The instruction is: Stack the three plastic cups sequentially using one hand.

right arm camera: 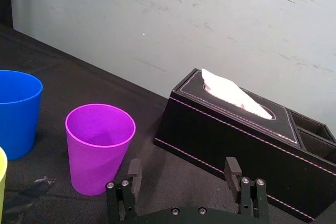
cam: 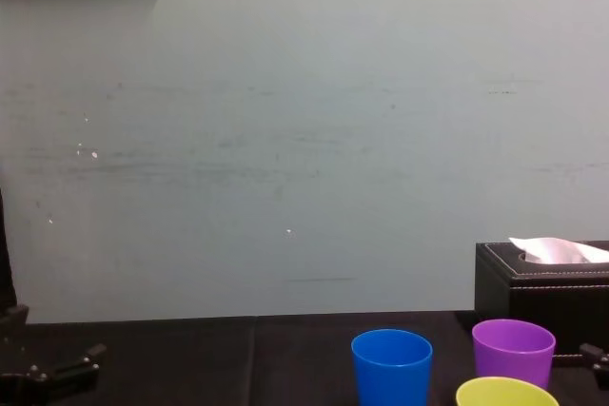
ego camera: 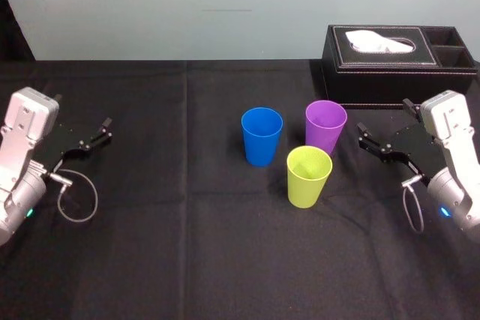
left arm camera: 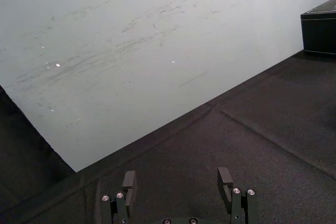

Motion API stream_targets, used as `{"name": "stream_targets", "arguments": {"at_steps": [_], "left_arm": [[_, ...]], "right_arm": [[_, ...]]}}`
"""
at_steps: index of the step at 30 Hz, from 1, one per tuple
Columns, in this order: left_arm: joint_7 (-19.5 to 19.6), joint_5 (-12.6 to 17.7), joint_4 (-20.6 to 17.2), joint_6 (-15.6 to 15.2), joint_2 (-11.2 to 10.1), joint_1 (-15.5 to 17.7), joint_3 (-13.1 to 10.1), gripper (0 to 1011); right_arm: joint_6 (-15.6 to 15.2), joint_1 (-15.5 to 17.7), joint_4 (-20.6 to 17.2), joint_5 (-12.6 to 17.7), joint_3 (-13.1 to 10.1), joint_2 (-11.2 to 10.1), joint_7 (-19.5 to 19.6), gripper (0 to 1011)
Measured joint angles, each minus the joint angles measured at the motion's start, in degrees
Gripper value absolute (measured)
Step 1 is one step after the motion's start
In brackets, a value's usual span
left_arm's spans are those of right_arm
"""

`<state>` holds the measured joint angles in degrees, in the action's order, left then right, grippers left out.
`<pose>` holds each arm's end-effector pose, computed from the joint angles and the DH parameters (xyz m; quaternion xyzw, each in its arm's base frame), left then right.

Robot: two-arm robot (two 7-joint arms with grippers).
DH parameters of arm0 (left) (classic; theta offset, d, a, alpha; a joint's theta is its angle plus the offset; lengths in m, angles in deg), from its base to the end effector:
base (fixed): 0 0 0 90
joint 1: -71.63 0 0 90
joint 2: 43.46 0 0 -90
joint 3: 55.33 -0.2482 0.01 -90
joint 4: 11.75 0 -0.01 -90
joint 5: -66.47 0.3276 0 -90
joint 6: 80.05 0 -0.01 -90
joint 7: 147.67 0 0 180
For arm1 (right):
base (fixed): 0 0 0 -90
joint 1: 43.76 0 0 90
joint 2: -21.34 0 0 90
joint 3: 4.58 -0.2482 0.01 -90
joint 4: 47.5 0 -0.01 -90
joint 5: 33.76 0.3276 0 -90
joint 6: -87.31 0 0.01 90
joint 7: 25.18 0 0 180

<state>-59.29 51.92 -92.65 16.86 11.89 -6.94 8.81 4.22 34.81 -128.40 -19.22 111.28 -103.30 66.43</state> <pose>0.3690 0.0540 -0.2722 0.1415 -0.1325 0.5799 0.7913 0.3690 -0.0539 -0.2722 -0.1415 -0.1325 -0.5799 0.7913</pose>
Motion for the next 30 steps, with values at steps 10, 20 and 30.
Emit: {"name": "stream_targets", "arguments": {"at_steps": [10,20,30], "left_arm": [[0.00,0.00,0.00,0.00,0.00,0.00,0.00,1011],[0.00,0.00,0.00,0.00,0.00,0.00,0.00,1011],[0.00,0.00,0.00,0.00,0.00,0.00,0.00,1011]], "right_arm": [[0.00,0.05,-0.03,-0.02,-0.08,0.02,-0.02,1000],[-0.09,4.17,-4.74,1.45,-3.52,-1.47,-0.88,1000],[-0.77,13.47,-13.34,5.89,-7.84,-6.62,-5.08,1000]]}}
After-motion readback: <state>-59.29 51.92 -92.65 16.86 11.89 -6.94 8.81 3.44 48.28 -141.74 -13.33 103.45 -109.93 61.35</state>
